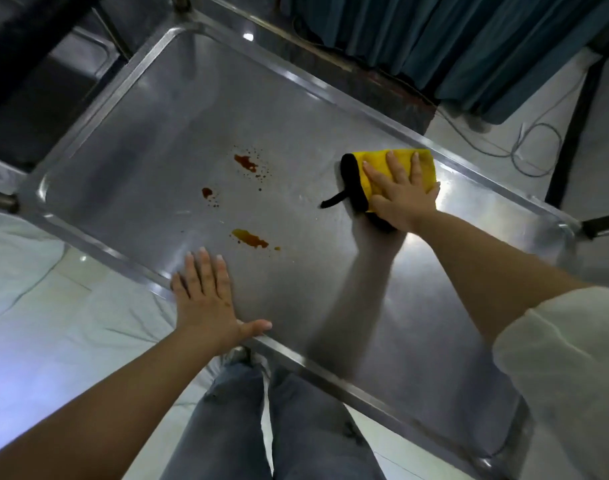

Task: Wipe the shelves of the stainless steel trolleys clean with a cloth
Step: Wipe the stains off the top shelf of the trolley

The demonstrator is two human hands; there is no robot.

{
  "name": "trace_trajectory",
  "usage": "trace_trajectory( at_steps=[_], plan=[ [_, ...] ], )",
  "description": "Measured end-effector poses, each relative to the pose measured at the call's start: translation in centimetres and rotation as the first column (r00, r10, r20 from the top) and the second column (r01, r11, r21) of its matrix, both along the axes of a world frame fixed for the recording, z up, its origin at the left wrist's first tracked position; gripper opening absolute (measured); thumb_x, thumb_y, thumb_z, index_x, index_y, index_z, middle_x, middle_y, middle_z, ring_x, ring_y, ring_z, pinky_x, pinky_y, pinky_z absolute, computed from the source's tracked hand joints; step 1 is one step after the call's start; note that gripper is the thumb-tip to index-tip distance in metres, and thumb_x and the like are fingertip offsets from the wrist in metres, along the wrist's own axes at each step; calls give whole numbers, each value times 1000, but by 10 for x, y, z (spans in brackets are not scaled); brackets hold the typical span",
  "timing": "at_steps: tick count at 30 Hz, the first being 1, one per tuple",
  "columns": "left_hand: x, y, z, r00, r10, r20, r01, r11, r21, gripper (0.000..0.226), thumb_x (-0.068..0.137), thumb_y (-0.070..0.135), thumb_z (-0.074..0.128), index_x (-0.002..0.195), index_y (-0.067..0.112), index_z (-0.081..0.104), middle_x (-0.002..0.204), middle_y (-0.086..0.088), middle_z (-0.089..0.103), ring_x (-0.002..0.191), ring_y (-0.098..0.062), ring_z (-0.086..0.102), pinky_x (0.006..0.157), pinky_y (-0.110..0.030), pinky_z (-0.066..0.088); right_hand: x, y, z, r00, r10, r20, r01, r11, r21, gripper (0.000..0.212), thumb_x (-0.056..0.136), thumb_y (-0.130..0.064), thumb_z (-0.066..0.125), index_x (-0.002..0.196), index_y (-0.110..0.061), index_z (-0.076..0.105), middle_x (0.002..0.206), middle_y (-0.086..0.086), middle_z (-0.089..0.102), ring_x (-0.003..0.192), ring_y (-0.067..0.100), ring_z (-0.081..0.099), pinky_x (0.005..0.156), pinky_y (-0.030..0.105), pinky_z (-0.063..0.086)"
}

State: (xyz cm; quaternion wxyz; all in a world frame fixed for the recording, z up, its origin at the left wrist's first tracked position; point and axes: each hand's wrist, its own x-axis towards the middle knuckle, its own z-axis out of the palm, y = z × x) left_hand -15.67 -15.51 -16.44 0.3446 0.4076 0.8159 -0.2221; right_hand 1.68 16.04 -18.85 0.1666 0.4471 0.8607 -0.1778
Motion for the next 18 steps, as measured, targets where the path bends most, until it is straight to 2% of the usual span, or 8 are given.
trace_trajectory(
  at_steps=[4,9,14,18],
  plan=[
    [1,1,-2,1000,-11,-23,11,1000,-9,135,44,97,-1,123,1,-52,130,-26,-56,128,-44,-43,115,-58,-7,-21,24,2,998,-65,-21,65,998,9,61,91,-47,34,139,-61,1,159,-10,-13,143,29,-24,103,75,-3],
    [0,1,-6,999,-20,-36,20,1000,-9,136,40,98,-4,123,2,-52,130,-25,-57,128,-43,-44,115,-58,-9,-30,6,7,990,-130,-45,131,991,17,59,94,-46,35,143,-56,3,159,-6,-15,142,33,-25,103,76,-3],
    [-1,0,-5,1000,-17,-18,17,1000,-14,136,39,98,-3,120,1,-54,125,-27,-59,124,-45,-47,115,-59,-10,-11,-53,7,999,6,-44,-6,1000,0,60,93,-46,36,142,-58,4,159,-7,-16,142,33,-26,103,75,-3],
    [-1,-2,-5,1000,-4,-7,5,999,45,136,38,97,-7,121,0,-52,126,-28,-58,128,-47,-43,114,-59,-10,14,-121,8,996,82,-47,-82,997,-5,62,90,-44,37,141,-59,5,158,-10,-17,141,31,-28,104,73,-4]
  ],
)
